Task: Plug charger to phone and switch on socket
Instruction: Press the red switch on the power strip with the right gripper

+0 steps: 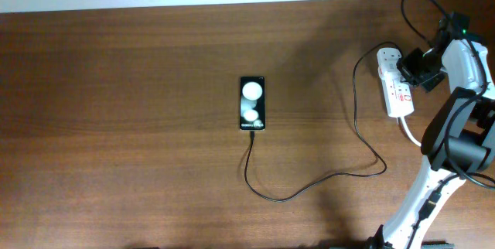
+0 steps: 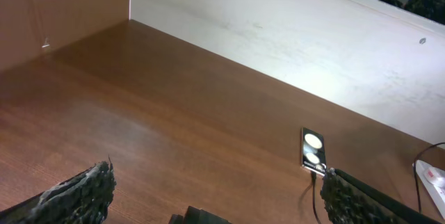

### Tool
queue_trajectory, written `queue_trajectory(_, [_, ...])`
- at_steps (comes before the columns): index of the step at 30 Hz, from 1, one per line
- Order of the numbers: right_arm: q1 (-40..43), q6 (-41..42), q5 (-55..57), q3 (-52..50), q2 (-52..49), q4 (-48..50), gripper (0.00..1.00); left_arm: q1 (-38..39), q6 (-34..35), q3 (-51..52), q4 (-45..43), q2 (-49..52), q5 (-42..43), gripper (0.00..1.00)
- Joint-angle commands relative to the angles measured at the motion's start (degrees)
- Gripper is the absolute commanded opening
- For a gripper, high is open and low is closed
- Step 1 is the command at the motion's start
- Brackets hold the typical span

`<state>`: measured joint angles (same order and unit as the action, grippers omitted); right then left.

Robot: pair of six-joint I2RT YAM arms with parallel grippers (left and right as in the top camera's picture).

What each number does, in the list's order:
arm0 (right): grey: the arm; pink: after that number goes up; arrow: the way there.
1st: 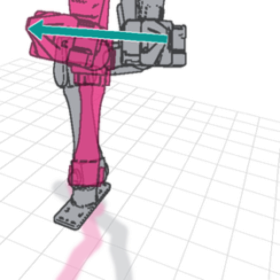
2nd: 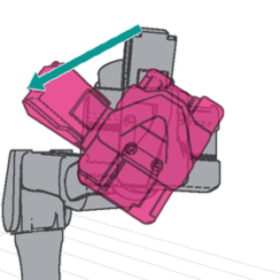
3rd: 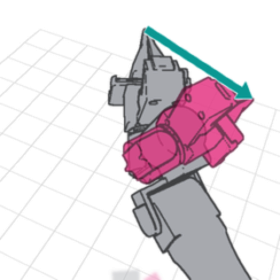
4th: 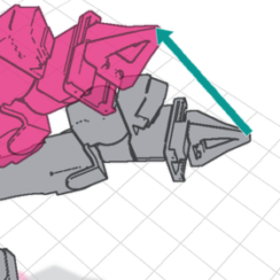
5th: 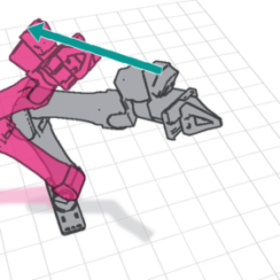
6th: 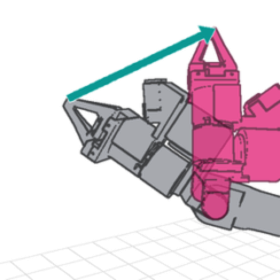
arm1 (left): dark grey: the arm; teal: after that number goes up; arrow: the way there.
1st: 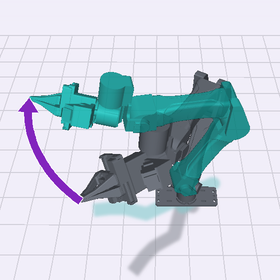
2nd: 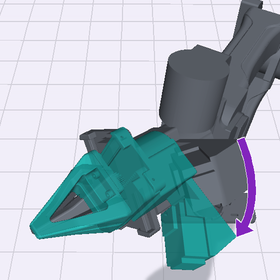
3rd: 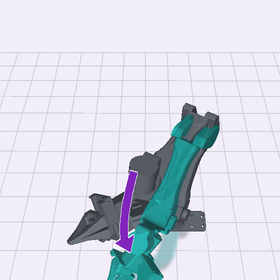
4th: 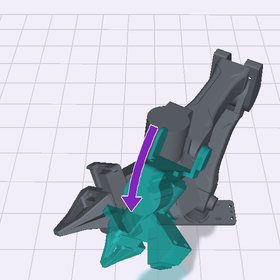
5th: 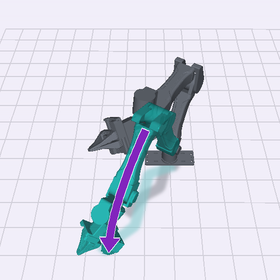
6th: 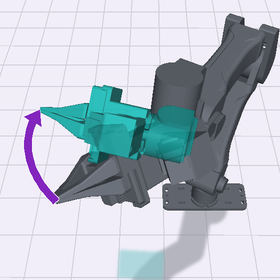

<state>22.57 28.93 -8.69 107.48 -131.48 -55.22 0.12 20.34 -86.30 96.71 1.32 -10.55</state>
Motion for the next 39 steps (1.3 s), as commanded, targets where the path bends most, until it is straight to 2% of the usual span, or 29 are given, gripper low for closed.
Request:
queue_trajectory(1, [-2.25,-0.17,-1.44,-1.18,-4.87,2.8,0.04,-0.28,-0.28,-0.11,-0.02,-0.87,-0.24,0.99])
queue_trajectory(8, [-2.4,-0.22,-4.44,-1.16,-4.87,3.02,0.04,-0.31,-0.26,-0.11,-0.02,-0.87,-0.24,0.99])
queue_trajectory(17, [-2.19,-2.12,-4.2,5.35,-4.85,-4.61,0.04,-0.28,-0.26,-0.11,-0.02,-0.87,-0.24,0.99])
queue_trajectory(25, [-2.21,-1.92,-2.69,5.29,-4.98,-3.89,0.04,-0.28,-0.28,-0.11,-0.02,-0.87,-0.24,0.99])
queue_trajectory(29, [-2.73,-3.3,-7.26,5.22,-8.9,-5.68,0.04,-0.28,-0.26,-0.11,-0.02,-0.87,-0.22,0.99])
queue_trajectory(34, [-4.17,-4.66,-7.13,5.03,-9.88,-7.58,0.04,-0.28,-0.28,-0.11,-0.02,-0.87,-0.24,0.99])
queue_trajectory(37, [-2.19,-4.74,-2.93,6.49,-8.83,-11.56,0.04,-0.28,-0.26,-0.11,-0.02,-0.87,-0.24,0.99])
queue_trajectory(39, [0.81,-4.72,2.99,10.25,-3.8,-17.51,0.04,-0.28,-0.26,-0.11,-0.02,-0.87,-0.24,0.99])
